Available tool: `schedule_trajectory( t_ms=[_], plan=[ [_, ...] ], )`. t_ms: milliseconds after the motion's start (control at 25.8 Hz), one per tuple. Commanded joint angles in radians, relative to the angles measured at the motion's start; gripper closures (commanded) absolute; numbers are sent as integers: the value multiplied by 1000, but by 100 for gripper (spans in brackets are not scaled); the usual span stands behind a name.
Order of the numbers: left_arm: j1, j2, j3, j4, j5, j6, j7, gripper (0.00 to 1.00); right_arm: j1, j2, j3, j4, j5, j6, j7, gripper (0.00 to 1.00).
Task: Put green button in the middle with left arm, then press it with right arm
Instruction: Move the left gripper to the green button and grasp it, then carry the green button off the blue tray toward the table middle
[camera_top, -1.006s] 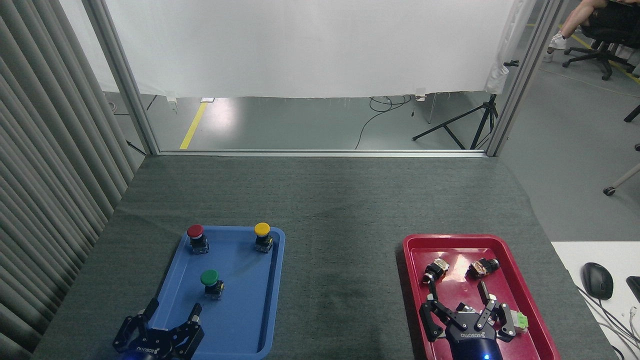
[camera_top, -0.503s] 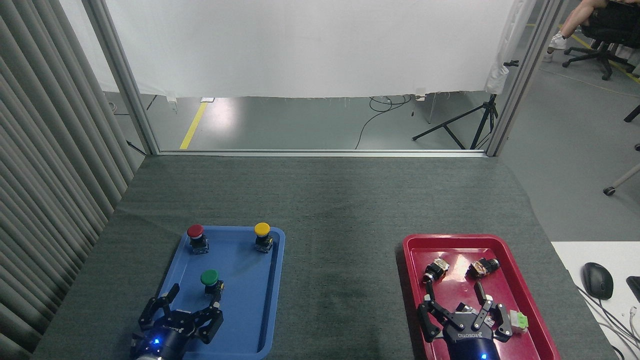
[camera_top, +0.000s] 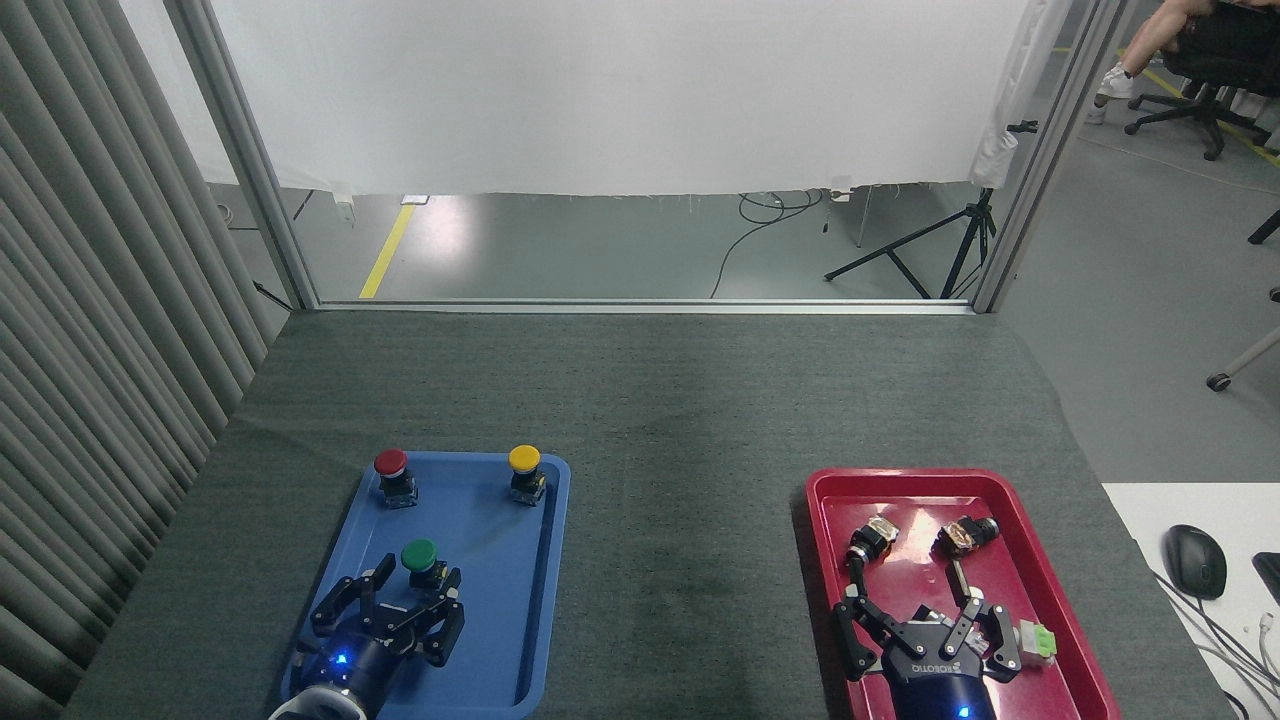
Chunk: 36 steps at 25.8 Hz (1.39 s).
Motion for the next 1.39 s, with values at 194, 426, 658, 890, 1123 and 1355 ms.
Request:
schedule_trajectory(
  t_ms=[194,426,658,890,1123,1355],
  plan=[
    [-6,-8,-4,9,0,0,2,44,0,1,0,0,1,3,-1,1],
    [-14,-8,-4,17,0,-2,0,61,-2,0,0,1,1,3,1,1],
    [-17,7,-4,26,0,-104,4,94,-2,0,2,1,1,3,1,2],
    [-83,-2,-47,6,-11,-327,4,96,-3,1,0,1,1,0,4,2],
    [-198,-135,-188,91,-17,-410,-4,98,-3,1,2,1,2,0,4,3],
    [-206,-223,-222,131,-89,-238,-6,98,-6,1,6,1,2,0,4,6]
  ],
)
